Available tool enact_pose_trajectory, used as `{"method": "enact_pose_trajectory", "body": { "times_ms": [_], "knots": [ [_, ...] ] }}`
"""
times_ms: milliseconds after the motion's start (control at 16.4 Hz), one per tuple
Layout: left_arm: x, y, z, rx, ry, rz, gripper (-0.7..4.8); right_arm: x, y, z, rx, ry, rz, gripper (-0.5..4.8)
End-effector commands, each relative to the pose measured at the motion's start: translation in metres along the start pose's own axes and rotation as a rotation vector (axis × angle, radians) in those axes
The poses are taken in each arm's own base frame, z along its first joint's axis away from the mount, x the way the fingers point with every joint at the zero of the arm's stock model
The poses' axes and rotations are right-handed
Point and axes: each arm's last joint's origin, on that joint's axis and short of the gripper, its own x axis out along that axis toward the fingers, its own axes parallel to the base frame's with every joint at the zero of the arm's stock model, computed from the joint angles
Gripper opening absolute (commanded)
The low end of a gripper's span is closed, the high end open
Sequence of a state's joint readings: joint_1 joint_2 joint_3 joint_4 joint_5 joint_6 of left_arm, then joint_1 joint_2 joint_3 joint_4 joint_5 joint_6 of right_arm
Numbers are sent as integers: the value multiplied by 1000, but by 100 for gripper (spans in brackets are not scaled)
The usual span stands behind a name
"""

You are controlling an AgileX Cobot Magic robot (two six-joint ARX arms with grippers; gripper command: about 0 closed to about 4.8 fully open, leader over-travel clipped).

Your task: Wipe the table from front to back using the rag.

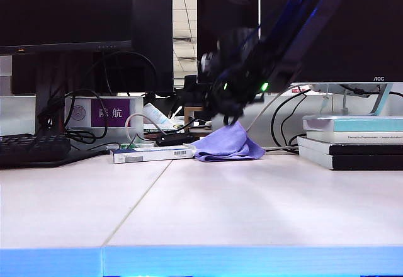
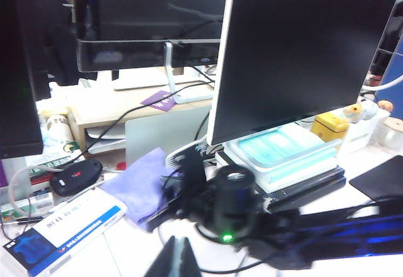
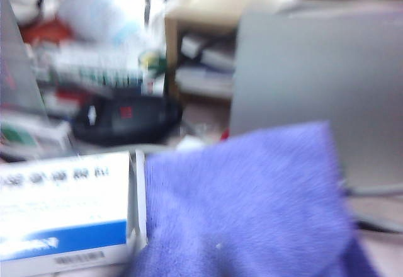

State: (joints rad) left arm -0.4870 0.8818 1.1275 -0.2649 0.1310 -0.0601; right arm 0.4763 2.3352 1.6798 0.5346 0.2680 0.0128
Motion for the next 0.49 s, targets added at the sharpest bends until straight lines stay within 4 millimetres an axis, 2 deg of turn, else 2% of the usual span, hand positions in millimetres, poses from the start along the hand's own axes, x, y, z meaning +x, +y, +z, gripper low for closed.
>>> {"method": "enact_pose_trajectory", "body": {
  "times_ms": [61,122,305,488],
  "knots": [
    [-2,0,4,4,-27,-9,-5,22,-6,-8,-14,17,-21,206],
    [-1,0,4,5,-27,-9,-5,31,-14,-12,-17,29,-35,151],
    [-1,0,4,5,-28,-9,-5,53,-31,-20,-21,74,-23,149],
    [-1,0,4,5,-29,-8,-5,67,-32,-26,-54,100,6,150]
  ]
}}
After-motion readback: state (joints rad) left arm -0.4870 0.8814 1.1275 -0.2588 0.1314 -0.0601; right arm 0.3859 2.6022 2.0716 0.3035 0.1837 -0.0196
